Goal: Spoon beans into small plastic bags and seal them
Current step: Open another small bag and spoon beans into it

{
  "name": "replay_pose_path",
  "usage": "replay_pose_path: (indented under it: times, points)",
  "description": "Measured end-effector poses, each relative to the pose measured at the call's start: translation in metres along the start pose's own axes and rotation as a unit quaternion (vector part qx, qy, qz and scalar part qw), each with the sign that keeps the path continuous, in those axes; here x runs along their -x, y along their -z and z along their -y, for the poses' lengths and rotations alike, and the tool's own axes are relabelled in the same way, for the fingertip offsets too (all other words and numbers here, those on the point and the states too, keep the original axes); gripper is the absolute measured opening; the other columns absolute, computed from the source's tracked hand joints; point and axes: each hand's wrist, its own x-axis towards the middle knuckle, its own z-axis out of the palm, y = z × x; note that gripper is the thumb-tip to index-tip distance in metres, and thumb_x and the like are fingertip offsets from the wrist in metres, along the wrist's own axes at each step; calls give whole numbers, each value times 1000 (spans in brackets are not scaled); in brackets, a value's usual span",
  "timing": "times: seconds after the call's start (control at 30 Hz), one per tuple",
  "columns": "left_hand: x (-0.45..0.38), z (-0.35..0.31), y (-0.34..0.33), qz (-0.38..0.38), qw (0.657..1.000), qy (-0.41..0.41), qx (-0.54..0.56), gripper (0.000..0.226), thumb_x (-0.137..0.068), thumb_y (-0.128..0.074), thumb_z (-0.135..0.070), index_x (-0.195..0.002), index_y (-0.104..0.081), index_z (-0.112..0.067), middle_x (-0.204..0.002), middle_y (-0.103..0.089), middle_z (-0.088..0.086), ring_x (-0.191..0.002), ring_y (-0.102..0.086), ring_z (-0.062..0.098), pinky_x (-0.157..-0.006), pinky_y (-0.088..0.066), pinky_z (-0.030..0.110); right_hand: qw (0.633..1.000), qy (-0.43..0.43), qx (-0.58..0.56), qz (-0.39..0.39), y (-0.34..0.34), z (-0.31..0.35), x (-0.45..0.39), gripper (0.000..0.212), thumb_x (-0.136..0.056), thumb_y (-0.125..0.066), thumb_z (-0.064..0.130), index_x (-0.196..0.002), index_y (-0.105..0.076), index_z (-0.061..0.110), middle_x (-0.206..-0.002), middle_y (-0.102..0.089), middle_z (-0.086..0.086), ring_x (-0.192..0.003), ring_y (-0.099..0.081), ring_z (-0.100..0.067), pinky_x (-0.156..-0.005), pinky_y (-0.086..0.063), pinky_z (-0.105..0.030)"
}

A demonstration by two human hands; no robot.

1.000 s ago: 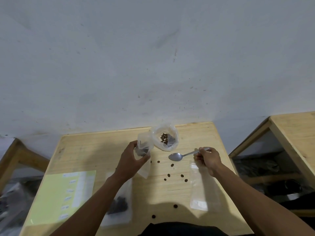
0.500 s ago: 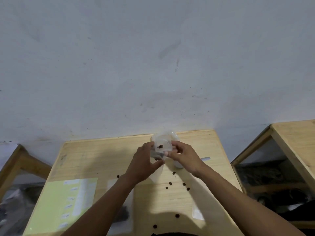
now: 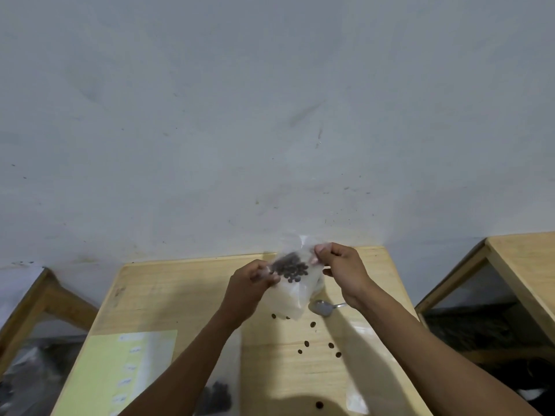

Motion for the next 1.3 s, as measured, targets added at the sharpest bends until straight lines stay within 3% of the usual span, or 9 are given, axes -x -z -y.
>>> replay_pose_path:
  times: [0.13,0.23,0.33,0.5,0.6,0.67,0.87,1.03,1.3]
  points:
    - [2,-4,-6,14,997,21,68,13,-82,-75,-14,-82,-65,-5,-82,-74,9,-74,-68,14,-67,-50,20,995,-37,-92,-9,-3,4,2,23,-96,-58,14,-75,-66,10,-71,-64,-2,-63,-59,-13,-62,-51,-26]
    - [3,-6,-6,46,997,16,65,20,-80,-77,-22,-94,-67,-11,-91,-75,5,-84,-71,18,-73,-54,21,998,36,25,-35,1,-1,1,22,-97,-57,19,-78,-67,13,-74,-66,1,-70,-59,-12,-71,-49,-29]
    - [0,-16,0,44,995,22,90,35,-77,-77,-24,-110,-66,-17,-101,-72,-2,-93,-70,11,-77,-52,18,980,118,157,-7,9,3,4,26,-97,-56,24,-72,-61,18,-70,-62,9,-67,-54,-5,-67,-42,-23]
    - [-11,-37,12,28,998,-6,52,2,-85,-71,-8,-84,-70,-8,-81,-73,13,-71,-66,10,-68,-47,14,971,119,192,83,11,16,5,26,-94,-62,25,-71,-61,14,-68,-52,6,-65,-44,-9,-64,-36,-27]
    - [-11,-43,17,18,999,-42,-21,6,-88,-67,-12,-82,-67,-13,-70,-69,4,-61,-62,4,-61,-43,11,969,119,189,109,11,26,7,14,-89,-69,24,-82,-65,12,-77,-59,6,-65,-49,-4,-66,-42,-21]
    - [-10,-48,16,24,994,-75,-72,8,-91,-63,-13,-83,-64,-12,-64,-63,-3,-57,-56,1,-57,-40,9,958,139,224,112,8,30,7,16,-83,-75,25,-97,-69,22,-87,-64,6,-71,-53,1,-67,-45,-14]
    - [-6,-51,16,32,985,-125,-111,9,-92,-62,-15,-83,-63,-17,-71,-65,2,-68,-62,14,-63,-46,19,913,188,338,134,-7,37,11,6,-86,-69,29,-85,-69,23,-88,-67,7,-82,-59,-10,-72,-46,-26]
    - [-2,-50,18,50,984,-134,-110,12,-91,-64,-18,-80,-64,-24,-75,-68,-5,-75,-65,13,-74,-50,30,886,207,385,155,-10,40,16,7,-87,-64,30,-85,-64,23,-87,-64,7,-84,-59,-15,-76,-49,-37]
    - [7,-49,19,-15,978,-176,-107,16,-91,-61,-12,-76,-58,-18,-71,-62,-4,-73,-58,15,-73,-48,32,827,294,457,142,-22,36,23,13,-92,-53,33,-89,-58,21,-88,-61,8,-80,-57,-16,-70,-37,-27]
